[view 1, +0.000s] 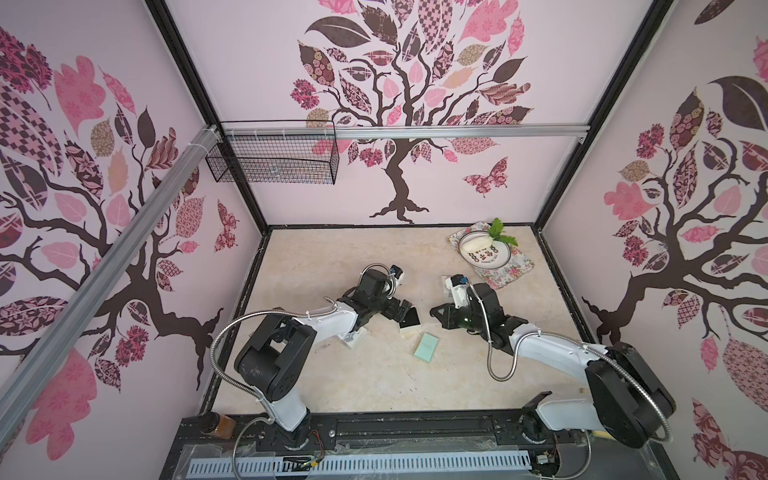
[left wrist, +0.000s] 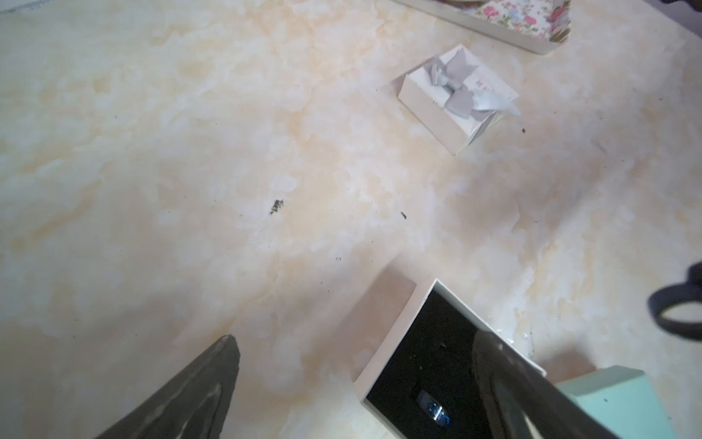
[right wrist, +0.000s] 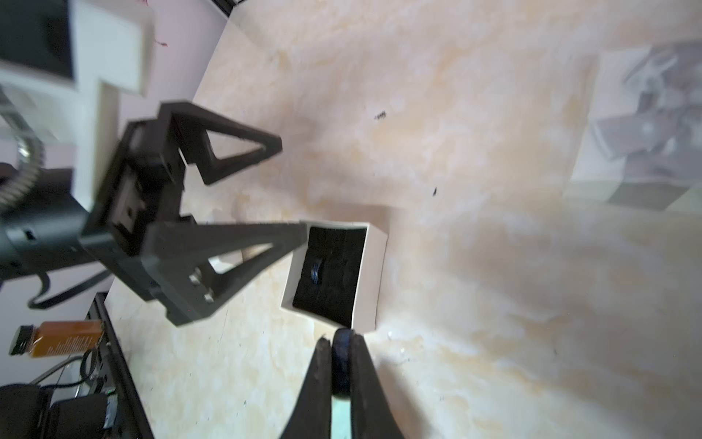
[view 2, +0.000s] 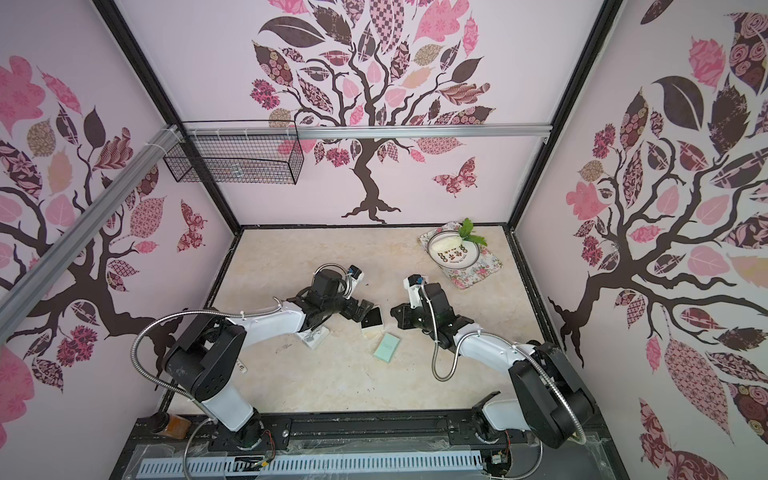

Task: Take the rings out of the lift-off lid box
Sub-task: Place the ring at the center of the board.

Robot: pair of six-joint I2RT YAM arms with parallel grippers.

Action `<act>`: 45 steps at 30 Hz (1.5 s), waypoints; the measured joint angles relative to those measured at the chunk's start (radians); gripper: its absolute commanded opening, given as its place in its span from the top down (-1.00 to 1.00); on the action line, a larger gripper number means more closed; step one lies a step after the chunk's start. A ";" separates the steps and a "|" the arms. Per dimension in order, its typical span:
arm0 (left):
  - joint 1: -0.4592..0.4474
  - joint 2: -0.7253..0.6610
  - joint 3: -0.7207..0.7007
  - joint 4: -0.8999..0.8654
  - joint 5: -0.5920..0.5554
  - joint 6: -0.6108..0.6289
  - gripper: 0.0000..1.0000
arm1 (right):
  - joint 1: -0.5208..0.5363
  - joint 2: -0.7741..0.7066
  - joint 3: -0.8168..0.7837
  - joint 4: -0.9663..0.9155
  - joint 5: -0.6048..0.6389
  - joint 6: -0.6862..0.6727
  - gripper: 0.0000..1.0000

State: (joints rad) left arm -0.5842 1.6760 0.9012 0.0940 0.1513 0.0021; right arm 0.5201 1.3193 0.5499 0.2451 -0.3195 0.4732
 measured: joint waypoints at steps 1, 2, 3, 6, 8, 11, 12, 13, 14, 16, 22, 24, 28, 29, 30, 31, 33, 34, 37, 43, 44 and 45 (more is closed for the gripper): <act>0.000 -0.011 -0.001 0.002 0.000 0.002 -0.97 | -0.001 -0.013 -0.028 0.004 -0.006 0.015 1.00; 0.000 -0.022 -0.002 0.004 0.000 0.003 -0.97 | -0.008 -0.021 -0.058 0.014 -0.015 0.033 1.00; 0.000 -0.029 -0.002 0.004 -0.001 0.004 -0.97 | -0.021 -0.024 -0.082 0.024 -0.026 0.049 1.00; 0.000 -0.041 -0.012 0.011 -0.002 0.005 -0.97 | -0.100 -0.021 -0.148 0.060 -0.078 0.108 1.00; 0.000 -0.047 -0.026 0.010 -0.005 0.006 -0.97 | -0.145 -0.014 -0.167 0.069 -0.105 0.135 1.00; 0.000 -0.050 -0.049 0.007 -0.010 0.006 -0.97 | -0.164 -0.013 -0.176 0.091 -0.139 0.158 1.00; 0.000 -0.052 -0.055 0.005 -0.011 0.006 -0.97 | -0.164 -0.013 -0.179 0.097 -0.152 0.161 1.00; 0.000 -0.055 -0.060 0.004 -0.011 0.006 -0.97 | -0.164 -0.013 -0.181 0.100 -0.166 0.163 1.00; 0.000 -0.058 -0.066 0.005 -0.012 0.006 -0.97 | -0.164 -0.016 -0.186 0.103 -0.180 0.166 1.00; 0.000 -0.061 -0.070 0.003 -0.014 0.006 -0.96 | -0.164 -0.029 -0.205 0.108 -0.204 0.167 1.00; 0.000 -0.064 -0.079 0.003 -0.019 0.006 -0.97 | -0.137 -0.172 -0.267 0.050 -0.274 0.154 1.00; 0.001 -0.064 -0.079 0.004 -0.019 0.006 -0.96 | -0.082 -0.187 -0.258 0.023 -0.288 0.139 1.00; 0.002 -0.064 -0.079 0.004 -0.020 0.006 -0.97 | 0.096 -0.160 -0.225 -0.006 -0.307 0.124 1.00; 0.002 -0.065 -0.079 0.003 -0.020 0.006 -0.97 | 0.135 -0.142 -0.214 -0.005 -0.309 0.125 1.00; 0.002 -0.066 -0.079 0.003 -0.021 0.006 -0.96 | 0.171 -0.121 -0.205 -0.001 -0.311 0.126 1.00; 0.002 -0.069 -0.079 0.002 -0.023 0.006 -0.96 | 0.201 -0.096 -0.196 0.008 -0.314 0.130 1.00; 0.003 -0.074 -0.079 0.002 -0.026 0.006 -0.97 | 0.229 -0.050 -0.192 0.038 -0.317 0.139 1.00; 0.004 -0.077 -0.079 0.002 -0.027 0.006 -0.97 | 0.235 -0.023 -0.192 0.054 -0.319 0.147 1.00; 0.009 -0.083 -0.080 0.002 -0.031 0.006 -0.96 | 0.253 0.053 -0.186 0.087 -0.321 0.162 1.00; 0.019 -0.092 -0.086 0.001 -0.035 0.006 -0.96 | 0.314 0.172 -0.118 0.132 -0.323 0.177 1.00; 0.019 -0.092 -0.086 0.001 -0.035 0.006 -0.96 | 0.323 0.184 -0.111 0.142 -0.324 0.177 1.00; 0.019 -0.092 -0.086 0.001 -0.034 0.006 -0.96 | 0.332 0.198 -0.103 0.151 -0.326 0.179 1.00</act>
State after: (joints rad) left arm -0.5652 1.5837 0.8150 0.0948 0.1169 0.0078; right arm 0.8516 1.5173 0.4469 0.3958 -0.6456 0.6518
